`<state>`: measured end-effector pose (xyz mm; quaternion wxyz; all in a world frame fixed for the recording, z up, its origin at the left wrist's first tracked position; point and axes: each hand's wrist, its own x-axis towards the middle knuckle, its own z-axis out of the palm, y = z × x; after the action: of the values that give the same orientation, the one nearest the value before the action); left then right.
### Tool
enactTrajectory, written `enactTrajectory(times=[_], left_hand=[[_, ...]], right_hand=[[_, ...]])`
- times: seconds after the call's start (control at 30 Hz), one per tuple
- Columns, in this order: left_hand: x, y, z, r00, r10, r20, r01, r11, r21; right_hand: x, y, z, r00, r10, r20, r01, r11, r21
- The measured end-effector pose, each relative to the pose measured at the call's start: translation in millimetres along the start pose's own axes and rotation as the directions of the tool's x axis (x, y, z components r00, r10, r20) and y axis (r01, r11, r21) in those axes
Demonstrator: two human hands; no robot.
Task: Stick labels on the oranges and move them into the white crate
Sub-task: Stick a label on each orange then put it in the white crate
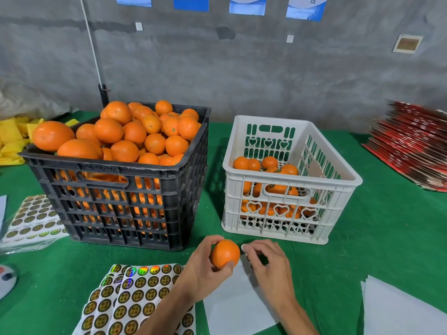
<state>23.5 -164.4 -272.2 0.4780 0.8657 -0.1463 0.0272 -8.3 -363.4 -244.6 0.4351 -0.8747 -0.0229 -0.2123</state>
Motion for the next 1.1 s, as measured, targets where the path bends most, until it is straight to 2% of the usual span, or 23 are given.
enactTrajectory(times=[0.13, 0.27, 0.4, 0.47, 0.57, 0.7, 0.77, 0.93, 1.0, 1.1], left_hand=[[0, 1, 0, 1.0, 0.025, -0.017, -0.026, 0.999, -0.025], [-1, 6, -1, 0.997, 0.044, -0.06, -0.051, 0.99, -0.131], [1, 25, -14, 0.993, 0.015, -0.117, -0.045, 0.966, -0.255], [6, 43, -27, 0.99, 0.029, -0.139, -0.066, 0.961, -0.27], [17, 88, -51, 0.967, 0.146, -0.209, -0.184, 0.967, -0.179], [49, 159, -73, 0.914, 0.272, -0.302, -0.297, 0.954, -0.043], [76, 187, -77, 0.892, 0.309, -0.331, -0.332, 0.943, -0.014], [127, 230, -91, 0.905, 0.366, -0.217, -0.337, 0.928, 0.16], [135, 230, -106, 0.893, 0.398, -0.21, -0.35, 0.907, 0.233], [141, 216, -147, 0.864, 0.418, -0.28, -0.31, 0.88, 0.359]], right_hand=[[-5, -15, 5, 0.998, -0.04, 0.05, 0.034, 0.992, 0.119], [-8, -16, -2, 0.99, -0.135, 0.037, 0.129, 0.984, 0.125], [-10, -24, -6, 0.956, -0.28, 0.09, 0.286, 0.956, -0.065], [-4, -34, -10, 0.919, -0.392, 0.047, 0.394, 0.899, -0.191], [14, -58, -18, 0.86, -0.497, -0.114, 0.444, 0.841, -0.31], [56, -93, -43, 0.813, -0.482, -0.328, 0.363, 0.859, -0.362], [82, -108, -58, 0.794, -0.469, -0.386, 0.315, 0.861, -0.399], [126, -138, -70, 0.816, -0.385, -0.431, 0.202, 0.888, -0.412], [135, -148, -64, 0.81, -0.432, -0.396, 0.238, 0.859, -0.453], [143, -164, -49, 0.81, -0.499, -0.308, 0.354, 0.835, -0.422]])
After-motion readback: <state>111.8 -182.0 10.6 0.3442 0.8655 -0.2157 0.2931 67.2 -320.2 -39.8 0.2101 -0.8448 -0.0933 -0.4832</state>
